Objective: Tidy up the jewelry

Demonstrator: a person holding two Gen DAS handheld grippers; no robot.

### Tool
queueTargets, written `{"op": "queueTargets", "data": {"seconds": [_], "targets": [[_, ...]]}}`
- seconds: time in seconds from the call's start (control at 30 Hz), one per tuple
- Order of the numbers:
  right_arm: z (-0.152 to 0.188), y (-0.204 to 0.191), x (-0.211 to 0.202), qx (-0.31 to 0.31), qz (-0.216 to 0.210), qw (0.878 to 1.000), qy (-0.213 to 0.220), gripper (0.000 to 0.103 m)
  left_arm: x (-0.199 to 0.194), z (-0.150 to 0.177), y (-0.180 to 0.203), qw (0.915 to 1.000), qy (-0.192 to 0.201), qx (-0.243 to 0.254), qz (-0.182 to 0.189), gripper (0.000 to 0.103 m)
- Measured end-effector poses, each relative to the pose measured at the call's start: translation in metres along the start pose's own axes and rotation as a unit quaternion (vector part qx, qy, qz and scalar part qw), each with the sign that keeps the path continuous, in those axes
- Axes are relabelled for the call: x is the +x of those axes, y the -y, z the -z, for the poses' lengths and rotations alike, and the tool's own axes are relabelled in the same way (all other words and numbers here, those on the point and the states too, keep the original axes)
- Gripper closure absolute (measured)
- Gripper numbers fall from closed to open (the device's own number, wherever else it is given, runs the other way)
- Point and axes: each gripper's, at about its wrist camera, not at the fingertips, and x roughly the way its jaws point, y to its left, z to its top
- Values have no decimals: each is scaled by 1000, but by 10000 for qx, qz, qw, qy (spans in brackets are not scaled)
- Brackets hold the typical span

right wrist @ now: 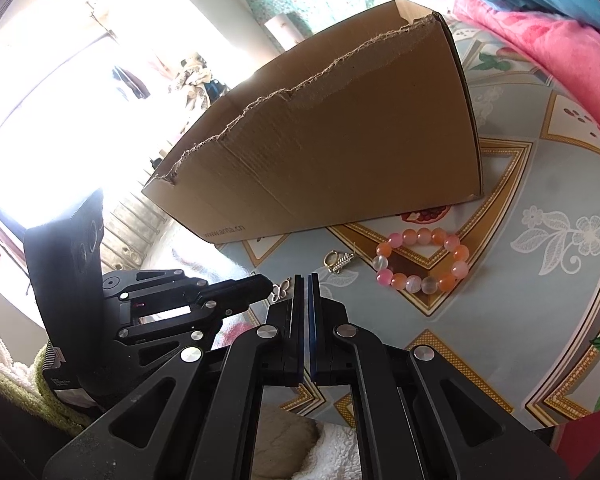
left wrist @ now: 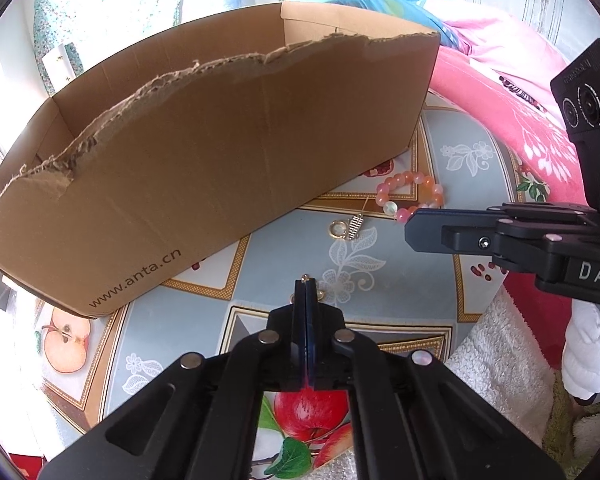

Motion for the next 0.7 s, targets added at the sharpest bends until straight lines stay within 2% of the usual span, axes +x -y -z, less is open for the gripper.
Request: {"op": "queueTargets", "data": {"seconds": [0.1, 0.13, 0.2, 0.3, 0.53, 0.63, 0.7], "targets": [[0, -2, 1, -23, -2, 10000, 3, 101, -1, 0, 1, 10000, -3, -11, 60, 99], [0, -3, 2, -28, -6, 10000, 3, 101, -1, 1, 2, 10000, -16, -30, 68, 96], [0, -4, 3, -48, 1, 10000, 7, 101, 1, 1, 3, 10000, -47, -70, 41, 81], [0, -5, 4, -50, -8, 10000, 1, 101, 4, 1, 3, 9999, -69, -129, 41, 77], [0, -2, 6, 1, -48, 10000, 5, 101, 11, 1, 10, 9997, -129, -176, -112, 77], [0, 0, 6, 12, -69, 10000, 19, 101, 14, -2, 16, 9996, -141, -150, -167, 87], [1, 0, 6, 20, -77, 10000, 28, 101, 14, -3, 17, 9996, -156, -140, -184, 88]]}}
